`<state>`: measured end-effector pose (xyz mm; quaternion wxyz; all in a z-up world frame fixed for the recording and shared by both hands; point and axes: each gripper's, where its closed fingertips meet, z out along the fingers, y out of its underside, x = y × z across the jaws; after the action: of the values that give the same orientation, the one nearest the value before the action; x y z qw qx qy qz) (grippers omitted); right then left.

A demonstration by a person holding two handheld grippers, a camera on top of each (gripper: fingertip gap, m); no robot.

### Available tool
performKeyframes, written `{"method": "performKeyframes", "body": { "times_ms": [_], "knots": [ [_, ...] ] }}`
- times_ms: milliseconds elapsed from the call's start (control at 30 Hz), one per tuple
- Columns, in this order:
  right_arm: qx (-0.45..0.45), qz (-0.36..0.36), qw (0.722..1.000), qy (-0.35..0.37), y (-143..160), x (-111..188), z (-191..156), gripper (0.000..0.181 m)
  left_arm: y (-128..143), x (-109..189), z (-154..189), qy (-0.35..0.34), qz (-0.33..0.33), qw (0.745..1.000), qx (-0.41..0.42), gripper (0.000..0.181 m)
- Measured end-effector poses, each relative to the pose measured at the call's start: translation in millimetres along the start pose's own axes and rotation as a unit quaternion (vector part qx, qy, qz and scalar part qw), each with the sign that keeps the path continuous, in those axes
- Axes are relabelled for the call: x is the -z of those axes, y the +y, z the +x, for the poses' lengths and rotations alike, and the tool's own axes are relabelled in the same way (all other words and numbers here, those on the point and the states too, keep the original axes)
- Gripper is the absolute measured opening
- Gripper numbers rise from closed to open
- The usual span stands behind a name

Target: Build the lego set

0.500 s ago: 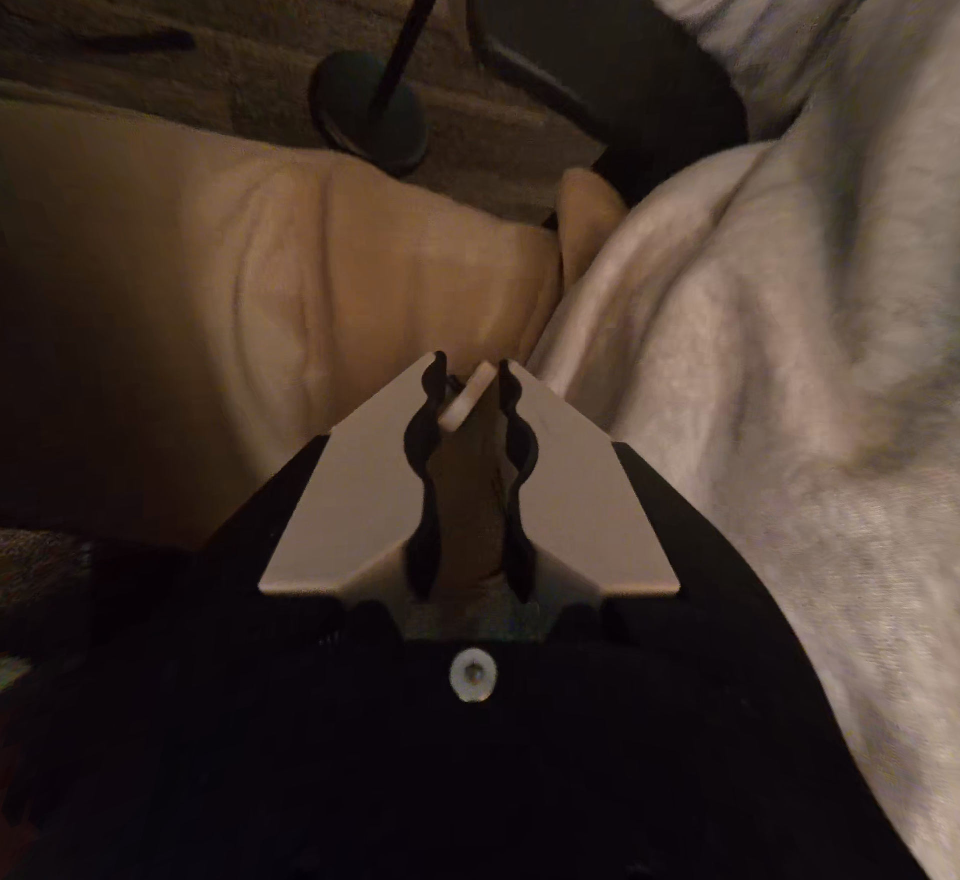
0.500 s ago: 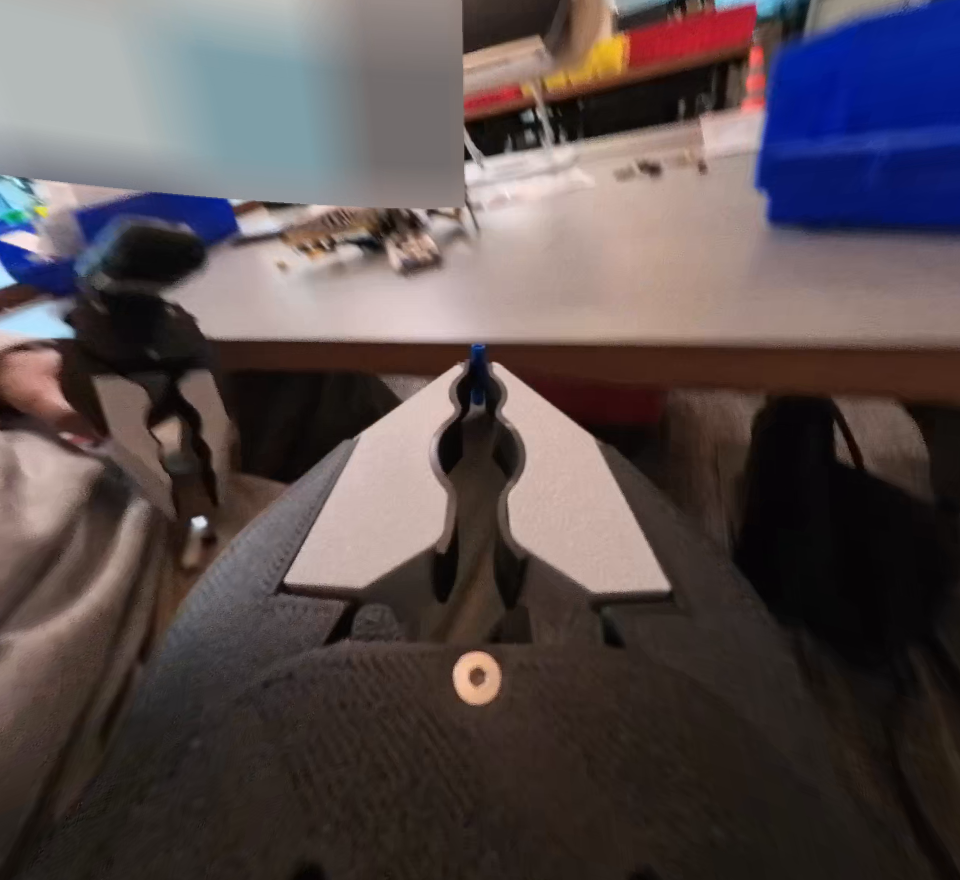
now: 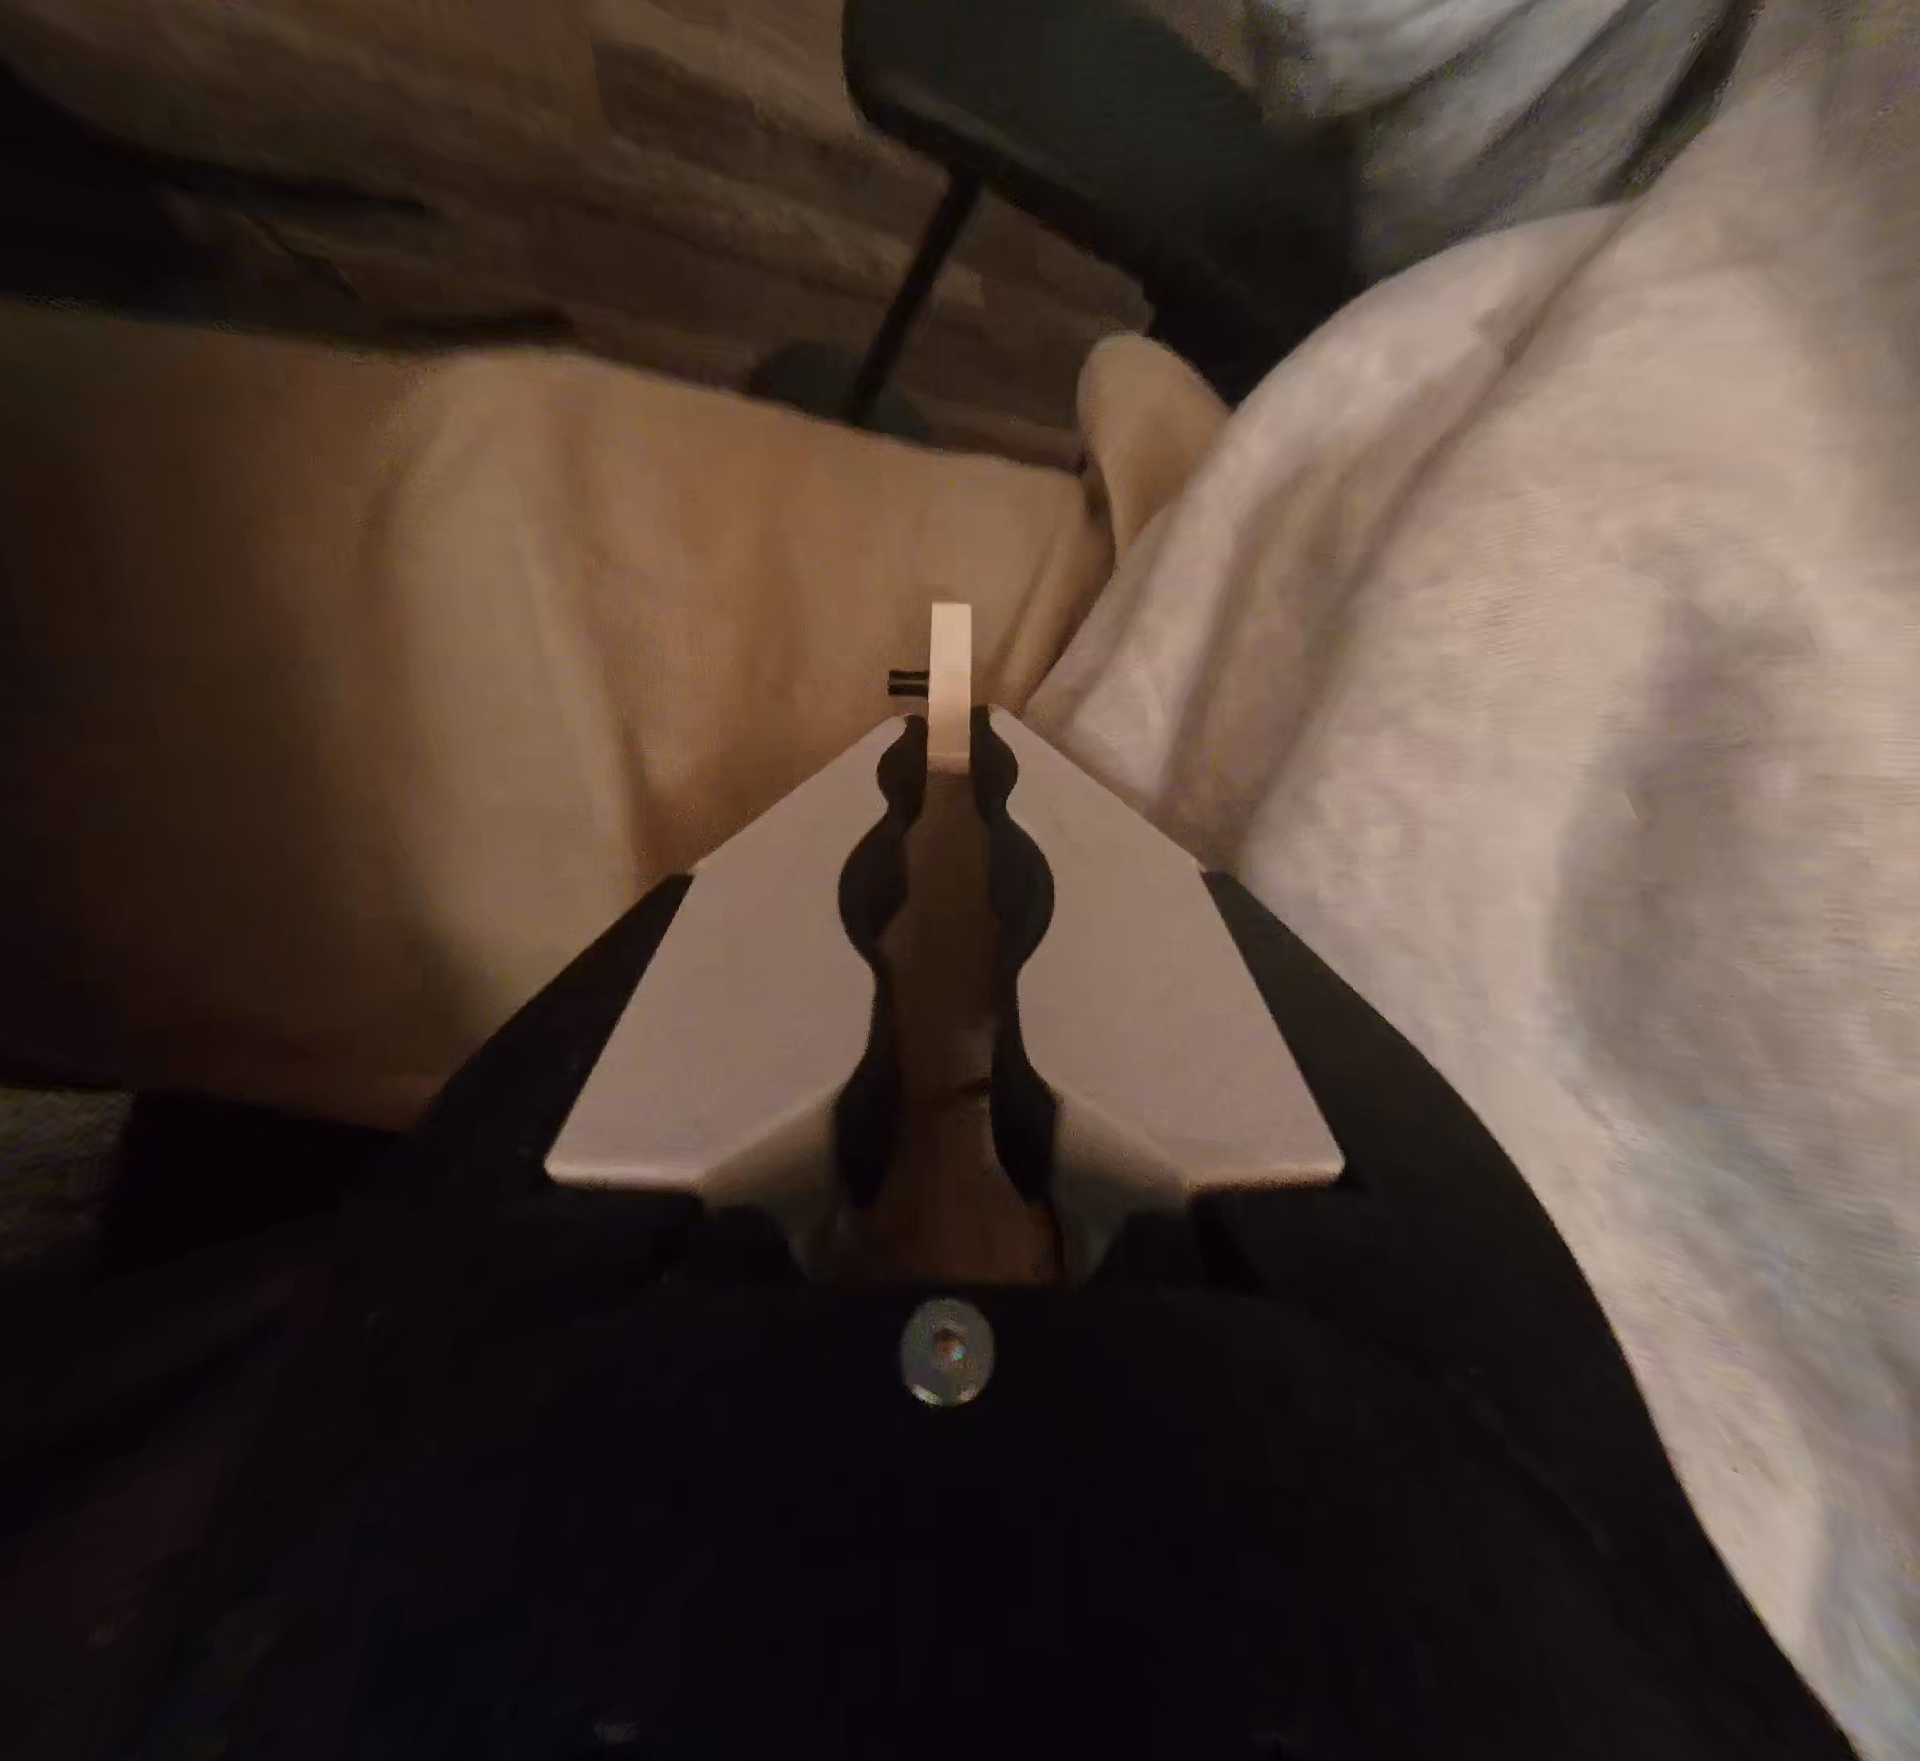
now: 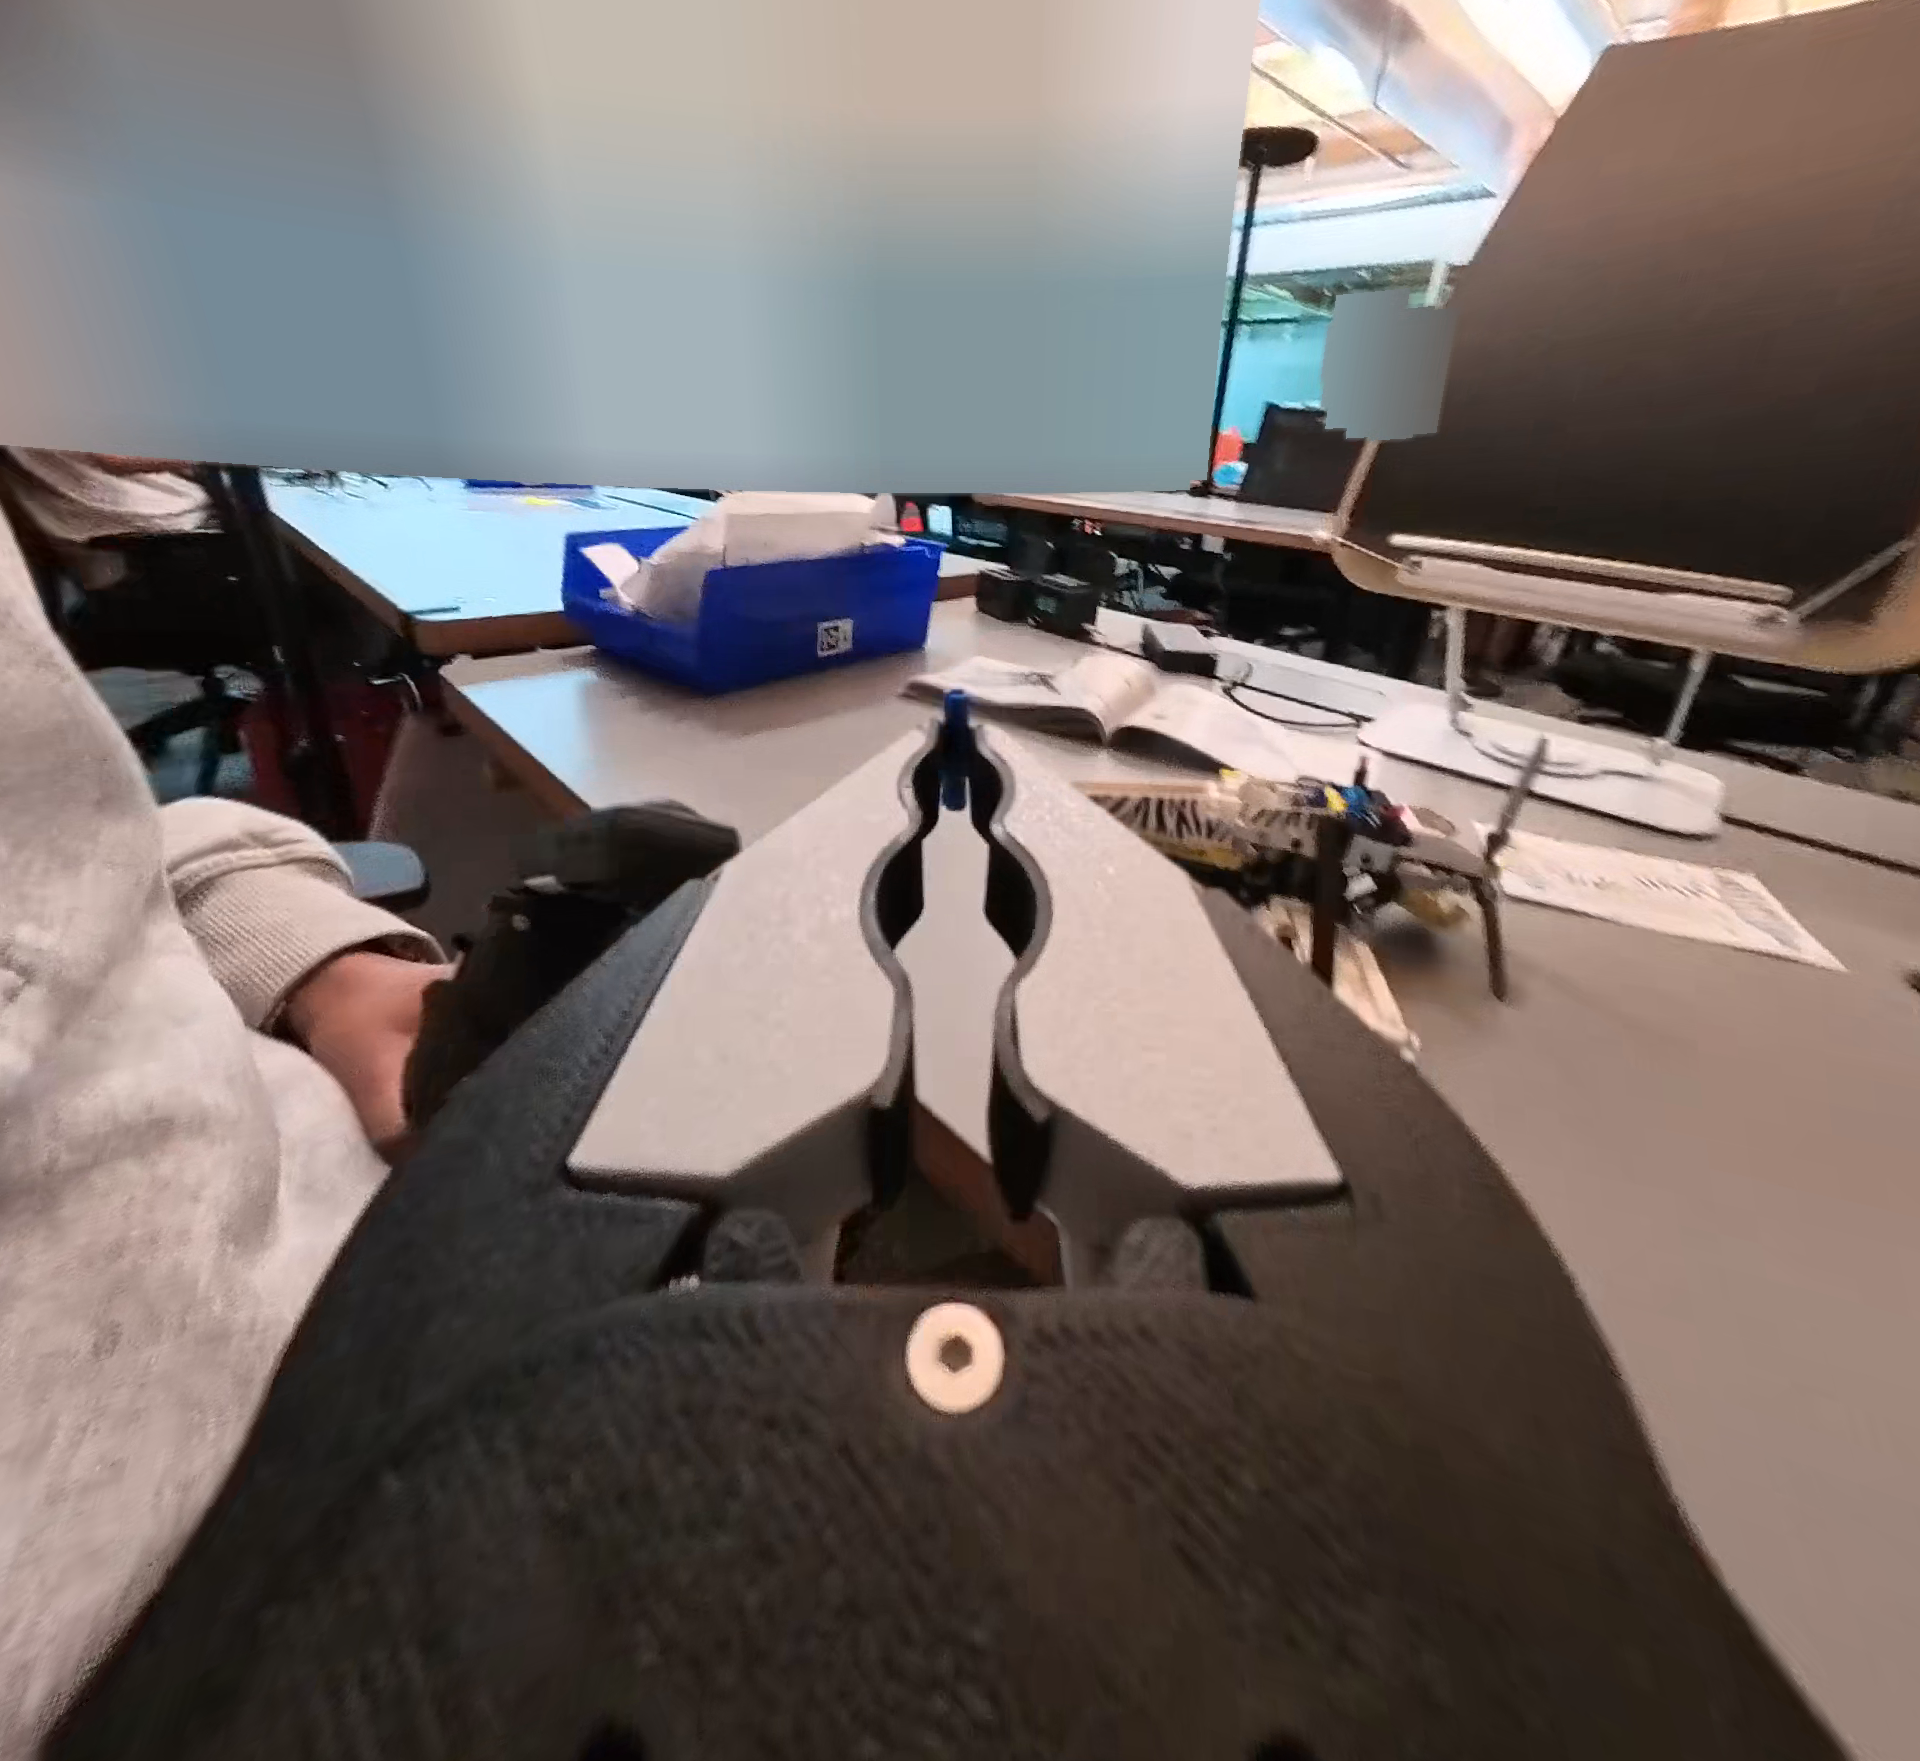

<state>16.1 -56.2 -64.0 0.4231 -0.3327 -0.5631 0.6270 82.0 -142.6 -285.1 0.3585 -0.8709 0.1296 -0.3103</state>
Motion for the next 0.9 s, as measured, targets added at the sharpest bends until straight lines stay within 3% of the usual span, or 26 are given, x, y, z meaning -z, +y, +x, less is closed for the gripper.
{"method": "performKeyframes", "body": {
  "times_ms": [167, 333, 400, 500, 633, 800, 900],
  "knots": [
    [-0.037, 0.047, 0.998, -0.036, 0, -37, 5, 0.002, -37, 48, -1, -0.065, 0.118, 0.991, -0.004, 0.007],
    [-0.08, 0.086, 0.992, -0.035, 10, -57, 25, 0.001, -68, 135, -38, -0.255, 0.187, 0.947, -0.05, 0.006],
    [-0.101, 0.084, 0.991, -0.039, 22, -64, 27, 0.001, -65, 165, -66, -0.342, 0.15, 0.925, -0.073, 0.006],
    [-0.123, 0.059, 0.988, -0.07, 42, -73, 19, 0.002, -48, 182, -103, -0.407, 0.061, 0.907, -0.088, 0.007],
    [-0.128, 0.043, 0.987, -0.085, 54, -77, 16, 0.002, -31, 177, -128, -0.438, -0.029, 0.891, -0.118, 0.007],
    [-0.144, 0.034, 0.986, -0.08, 65, -72, 20, 0.001, -34, 174, -131, -0.477, -0.076, 0.854, -0.194, 0.008],
    [-0.161, 0.032, 0.984, -0.072, 70, -68, 24, 0.001, -34, 169, -125, -0.451, -0.073, 0.872, -0.177, 0.009]
  ]
}}
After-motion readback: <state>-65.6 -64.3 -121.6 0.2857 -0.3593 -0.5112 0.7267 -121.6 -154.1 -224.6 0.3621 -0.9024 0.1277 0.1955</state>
